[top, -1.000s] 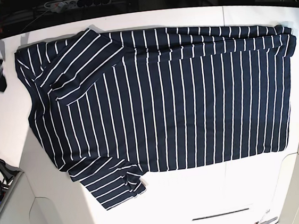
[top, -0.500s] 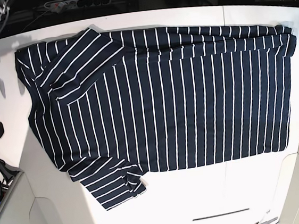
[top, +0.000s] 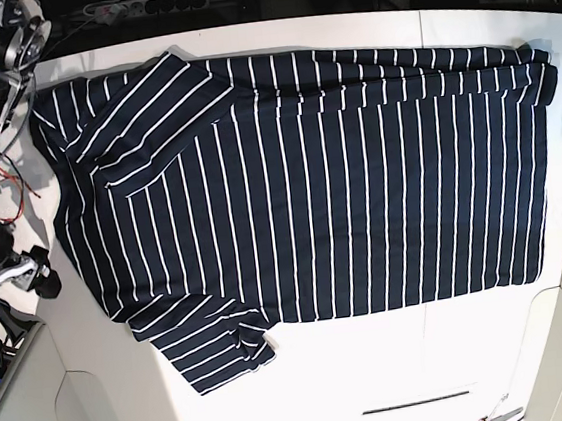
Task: Fold the T-shirt properly
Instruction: 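Release the shirt and raise both grippers away, then lower both grippers to the shirt's side edge and grasp it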
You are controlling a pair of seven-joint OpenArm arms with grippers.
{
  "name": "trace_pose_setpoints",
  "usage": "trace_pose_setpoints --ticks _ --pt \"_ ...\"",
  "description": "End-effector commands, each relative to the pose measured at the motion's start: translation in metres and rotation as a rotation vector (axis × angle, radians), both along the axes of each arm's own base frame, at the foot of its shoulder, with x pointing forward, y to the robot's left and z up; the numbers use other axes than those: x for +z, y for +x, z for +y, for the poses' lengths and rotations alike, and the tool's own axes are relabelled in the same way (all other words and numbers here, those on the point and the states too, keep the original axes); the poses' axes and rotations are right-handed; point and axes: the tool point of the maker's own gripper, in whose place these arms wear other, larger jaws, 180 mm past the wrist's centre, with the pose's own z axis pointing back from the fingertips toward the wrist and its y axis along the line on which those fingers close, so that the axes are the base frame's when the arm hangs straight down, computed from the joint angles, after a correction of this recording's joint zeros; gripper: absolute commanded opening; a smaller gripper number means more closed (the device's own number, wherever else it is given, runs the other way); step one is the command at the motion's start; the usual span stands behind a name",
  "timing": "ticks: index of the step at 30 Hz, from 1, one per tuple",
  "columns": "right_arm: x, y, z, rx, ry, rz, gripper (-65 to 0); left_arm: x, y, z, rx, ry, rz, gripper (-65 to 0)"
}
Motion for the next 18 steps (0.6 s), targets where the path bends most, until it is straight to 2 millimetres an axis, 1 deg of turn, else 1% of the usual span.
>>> trace_pose_setpoints --ticks 1,5,7,11,15,18 --pt "0.018 0.010 -0.012 -0.016 -0.026 -0.057 -28.0 0.021 0.010 0.009 0.016 0.035 -0.052 -30.3" --pt "0.010 0.009 -0.014 -0.031 -0.029 -0.046 -28.0 0.018 0.022 0.007 0.030 0.056 -0.049 -30.3" --pt "0.007 0.010 -0.015 -0.042 -0.018 -0.055 -28.0 0.013 0.030 0.008 0.040 0.060 -0.036 -30.3" --pt "0.000 0.010 -0.017 -0.052 -0.025 -0.044 -28.0 -0.004 0.044 0.007 0.045 0.033 0.009 -30.3" --pt "-0.001 0.009 -0.018 -0.052 -0.028 -0.041 -28.0 -0.024 0.056 0.011 0.072 -0.028 0.053 -30.3" --pt "-0.002 0.010 -0.017 -0.052 -0.028 -0.040 -28.0 -0.032 0.065 0.015 0.096 -0.065 0.071 -30.4"
